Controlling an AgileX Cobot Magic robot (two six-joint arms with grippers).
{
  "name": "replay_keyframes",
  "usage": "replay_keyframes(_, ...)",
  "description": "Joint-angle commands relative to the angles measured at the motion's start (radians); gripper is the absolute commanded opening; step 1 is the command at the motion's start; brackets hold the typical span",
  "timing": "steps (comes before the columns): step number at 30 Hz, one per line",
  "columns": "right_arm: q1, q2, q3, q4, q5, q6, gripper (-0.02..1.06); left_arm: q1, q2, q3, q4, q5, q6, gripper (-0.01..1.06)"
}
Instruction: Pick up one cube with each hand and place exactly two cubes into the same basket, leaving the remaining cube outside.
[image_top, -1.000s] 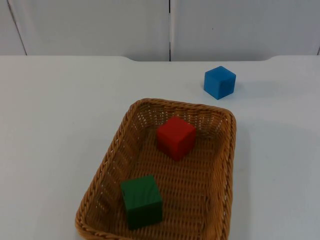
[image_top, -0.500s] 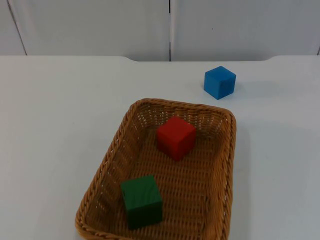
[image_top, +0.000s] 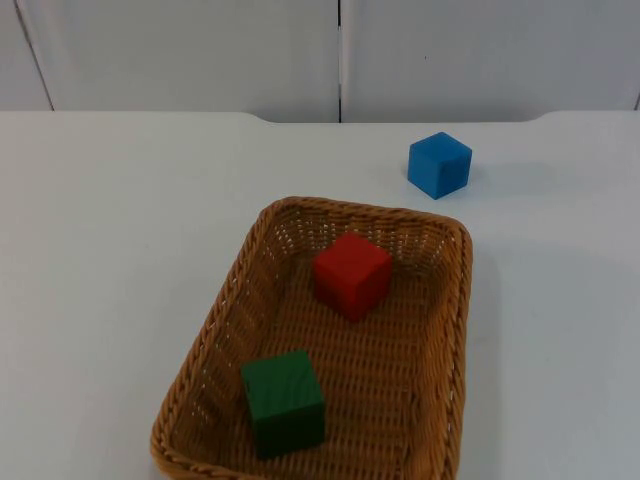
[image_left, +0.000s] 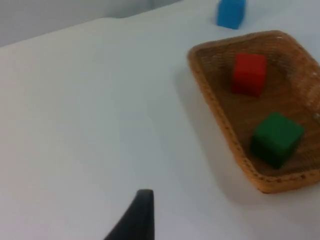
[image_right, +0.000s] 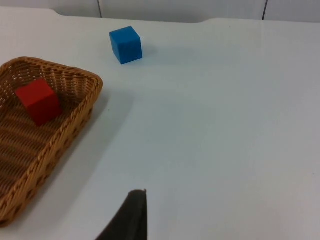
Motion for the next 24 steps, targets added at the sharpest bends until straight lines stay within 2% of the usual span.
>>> replay_keyframes(1, -0.006, -0.004, 0.007, 0.001, -0.002, 0.000, 1.05, 0.044, -0.004, 0.005, -0.006, -0.010, 0.000, 1.05)
replay_keyframes(3, -0.006, -0.004, 0.007, 0.001, -0.002, 0.000, 1.05, 0.115, -0.004, 0.005, -0.006, -0.010, 0.000, 1.05)
replay_keyframes(10, -0.006, -0.004, 0.007, 0.001, -0.002, 0.000, 1.05, 0.243, -0.004, 0.005, -0.006, -0.010, 0.000, 1.05)
replay_keyframes(22, -0.006, -0.004, 0.007, 0.003, -0.002, 0.000, 1.05, 0.432, -0.004, 0.005, -0.006, -0.010, 0.000, 1.05)
replay_keyframes(24, -0.006, -0.004, 0.007, 0.003, -0.002, 0.000, 1.05, 0.437, -0.004, 0.005, -0.006, -0.010, 0.000, 1.05)
